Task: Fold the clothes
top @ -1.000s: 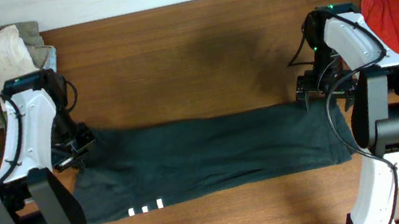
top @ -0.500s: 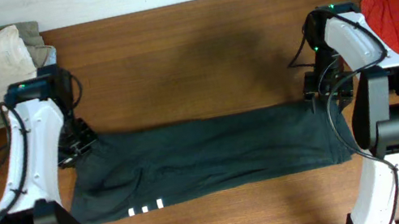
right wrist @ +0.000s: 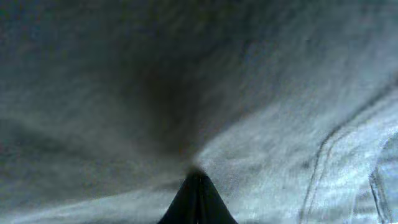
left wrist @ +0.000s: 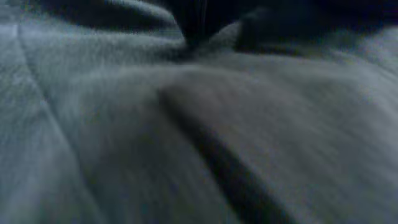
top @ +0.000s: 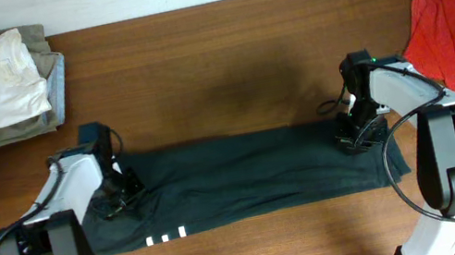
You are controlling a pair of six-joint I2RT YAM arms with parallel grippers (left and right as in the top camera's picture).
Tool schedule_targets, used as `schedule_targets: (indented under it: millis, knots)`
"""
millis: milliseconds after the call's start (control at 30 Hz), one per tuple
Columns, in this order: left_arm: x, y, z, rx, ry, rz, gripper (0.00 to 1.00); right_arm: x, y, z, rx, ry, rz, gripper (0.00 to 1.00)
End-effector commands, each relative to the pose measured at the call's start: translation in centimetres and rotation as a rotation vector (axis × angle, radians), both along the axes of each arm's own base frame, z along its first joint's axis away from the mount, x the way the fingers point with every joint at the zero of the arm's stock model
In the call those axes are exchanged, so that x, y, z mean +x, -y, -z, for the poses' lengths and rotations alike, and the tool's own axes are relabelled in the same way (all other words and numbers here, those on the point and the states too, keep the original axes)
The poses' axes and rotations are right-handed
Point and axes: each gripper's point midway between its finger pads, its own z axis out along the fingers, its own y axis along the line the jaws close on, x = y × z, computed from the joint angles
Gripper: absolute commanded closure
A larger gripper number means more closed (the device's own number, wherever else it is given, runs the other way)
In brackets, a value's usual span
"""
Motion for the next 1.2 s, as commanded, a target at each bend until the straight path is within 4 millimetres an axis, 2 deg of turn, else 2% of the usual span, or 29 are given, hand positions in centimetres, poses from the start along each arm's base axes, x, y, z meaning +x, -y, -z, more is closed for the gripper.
schedule_targets:
  millis: [0, 100, 200, 267, 333, 433, 533, 567, 633, 667, 700, 733, 767, 800, 833, 867, 933, 967, 1000, 1033, 1100, 1167]
  knots:
    - [0.0, -1.1, 0.4, -0.028, 0.018, -0.047, 0.99, -0.5, 0.2, 1.0, 0.013, 0.006, 0.061, 0.96]
    - [0.2, -2.0, 1.2, -0.007, 0.012, -0.074, 0.96, -1.8, 0.2, 2.8, 0.011, -0.002, 0.139, 0.96]
    - [-0.6, -3.5, 3.5, -0.015, -0.049, -0.144, 0.96, -1.2, 1.8, 2.9, 0.016, 0.024, 0.175, 0.96]
    - [-0.9, -6.0, 4.1, -0.011, -0.047, -0.279, 0.96, 0.7, 2.1, 2.1, 0.020, 0.078, 0.146, 0.96]
    - [-0.7, -8.0, 4.2, -0.005, -0.020, -0.385, 0.96, 2.7, 0.7, 1.6, 0.085, 0.150, 0.110, 0.96]
    - [-1.7, -12.6, 4.1, 0.086, -0.006, -0.504, 0.96, 3.3, -0.4, 1.6, 0.087, 0.175, 0.073, 0.96]
    - [-2.1, -15.1, 3.6, 0.079, 0.017, -0.588, 0.96, 4.2, -1.2, 1.6, 0.089, 0.212, 0.044, 0.96]
    - [-1.6, -15.4, 3.3, 0.065, 0.031, -0.584, 0.96, 4.7, -1.4, 1.3, 0.087, 0.225, 0.036, 0.96]
    - [-0.5, -16.1, 1.6, 0.070, 0.035, -0.584, 0.96, 6.2, -0.8, -0.7, 0.061, 0.240, 0.037, 0.96]
    - [0.3, -16.5, -0.2, 0.070, 0.032, -0.581, 0.96, 7.8, -0.2, -3.6, 0.051, 0.257, 0.028, 0.96]
    - [1.1, -17.0, -1.9, 0.070, 0.035, -0.581, 0.96, 9.1, 0.3, -6.5, 0.047, 0.283, -0.002, 0.91]
    - [1.7, -17.3, -3.5, 0.070, 0.039, -0.581, 0.95, 10.3, 1.0, -9.9, 0.045, 0.313, -0.021, 0.63]
    - [2.3, -17.6, -5.2, 0.065, 0.043, -0.581, 0.78, 11.0, 1.7, -13.3, 0.060, 0.349, -0.069, 0.27]
    - [3.0, -17.1, -6.0, 0.024, 0.065, -0.548, 0.53, 10.6, 1.8, -14.1, 0.095, 0.350, -0.122, 0.16]
    - [3.5, -16.5, -6.1, -0.020, 0.083, -0.515, 0.38, 10.1, 1.8, -13.7, 0.116, 0.332, -0.160, 0.14]
    - [4.0, -15.7, -6.2, -0.072, 0.102, -0.476, 0.36, 9.4, 1.5, -12.9, 0.136, 0.306, -0.182, 0.13]
    - [5.5, -13.3, -6.9, -0.225, 0.176, -0.360, 0.28, 8.2, -0.4, -9.3, 0.252, 0.277, -0.192, 0.10]
    - [6.2, -12.2, -7.4, -0.295, 0.214, -0.307, 0.19, 7.4, -0.7, -6.7, 0.269, 0.265, -0.187, 0.04]
    - [6.4, -11.8, -7.5, -0.314, 0.231, -0.263, 0.13, 6.5, -0.9, -4.9, 0.276, 0.252, -0.184, 0.00]
    - [6.3, -11.6, -7.8, -0.312, 0.232, -0.247, 0.07, 5.7, -1.2, -3.5, 0.293, 0.242, -0.181, 0.01]
    - [6.7, -11.0, -9.2, -0.295, 0.266, -0.217, 0.04, 4.6, -2.3, -2.3, 0.361, 0.246, -0.219, 0.01]
    - [6.8, -10.3, -12.3, -0.215, 0.330, -0.161, 0.01, 3.8, -2.7, -1.3, 0.379, 0.239, -0.228, 0.01]
